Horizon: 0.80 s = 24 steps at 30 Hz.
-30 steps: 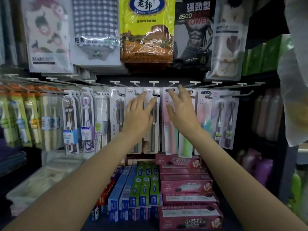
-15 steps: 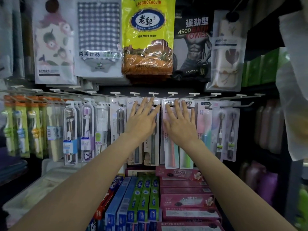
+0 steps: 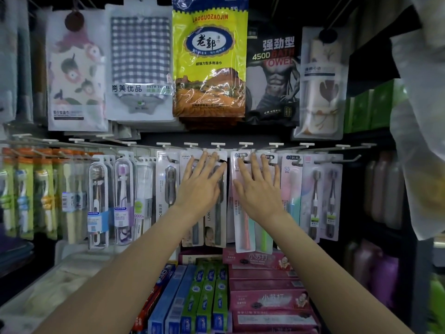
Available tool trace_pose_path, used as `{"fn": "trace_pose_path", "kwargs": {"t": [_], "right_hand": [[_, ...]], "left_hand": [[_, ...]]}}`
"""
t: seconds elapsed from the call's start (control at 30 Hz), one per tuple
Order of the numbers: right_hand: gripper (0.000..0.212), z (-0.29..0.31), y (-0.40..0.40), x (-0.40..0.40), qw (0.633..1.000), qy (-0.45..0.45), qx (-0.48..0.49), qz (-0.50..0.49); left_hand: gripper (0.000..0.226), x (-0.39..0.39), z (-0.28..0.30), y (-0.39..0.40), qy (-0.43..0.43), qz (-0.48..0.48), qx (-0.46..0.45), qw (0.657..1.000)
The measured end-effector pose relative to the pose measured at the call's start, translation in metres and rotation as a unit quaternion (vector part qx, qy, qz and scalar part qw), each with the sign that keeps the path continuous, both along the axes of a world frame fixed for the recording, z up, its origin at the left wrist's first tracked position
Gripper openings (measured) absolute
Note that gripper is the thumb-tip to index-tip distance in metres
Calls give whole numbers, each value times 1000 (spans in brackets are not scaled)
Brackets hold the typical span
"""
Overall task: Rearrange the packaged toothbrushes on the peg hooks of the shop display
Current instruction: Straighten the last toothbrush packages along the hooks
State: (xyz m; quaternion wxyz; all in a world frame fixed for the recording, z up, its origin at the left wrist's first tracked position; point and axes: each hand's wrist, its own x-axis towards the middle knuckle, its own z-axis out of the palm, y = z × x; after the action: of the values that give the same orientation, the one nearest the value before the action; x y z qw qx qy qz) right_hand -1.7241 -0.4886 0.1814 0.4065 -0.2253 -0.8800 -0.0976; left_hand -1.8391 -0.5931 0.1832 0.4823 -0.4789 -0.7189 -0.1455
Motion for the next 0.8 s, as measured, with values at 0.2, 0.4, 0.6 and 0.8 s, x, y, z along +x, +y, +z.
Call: {"fn": "trace_pose_path", "kwargs": {"t": [0.2, 0.4, 0.6, 0.8], "right_hand": [[52, -25, 20, 31, 985, 162, 28, 55], [60, -16, 40, 27, 999, 37, -14, 19], [53, -12, 35, 17, 999, 34, -43, 3], [53, -12, 36, 20, 999, 17, -46, 9]], "left_hand": [[56, 1, -9, -1, -15, -1, -6, 1000], [53, 9, 0, 14, -64, 11, 10, 998], [51, 11, 1, 12, -63, 30, -10, 998], [51, 10, -4, 9, -41, 5, 12, 999]]}}
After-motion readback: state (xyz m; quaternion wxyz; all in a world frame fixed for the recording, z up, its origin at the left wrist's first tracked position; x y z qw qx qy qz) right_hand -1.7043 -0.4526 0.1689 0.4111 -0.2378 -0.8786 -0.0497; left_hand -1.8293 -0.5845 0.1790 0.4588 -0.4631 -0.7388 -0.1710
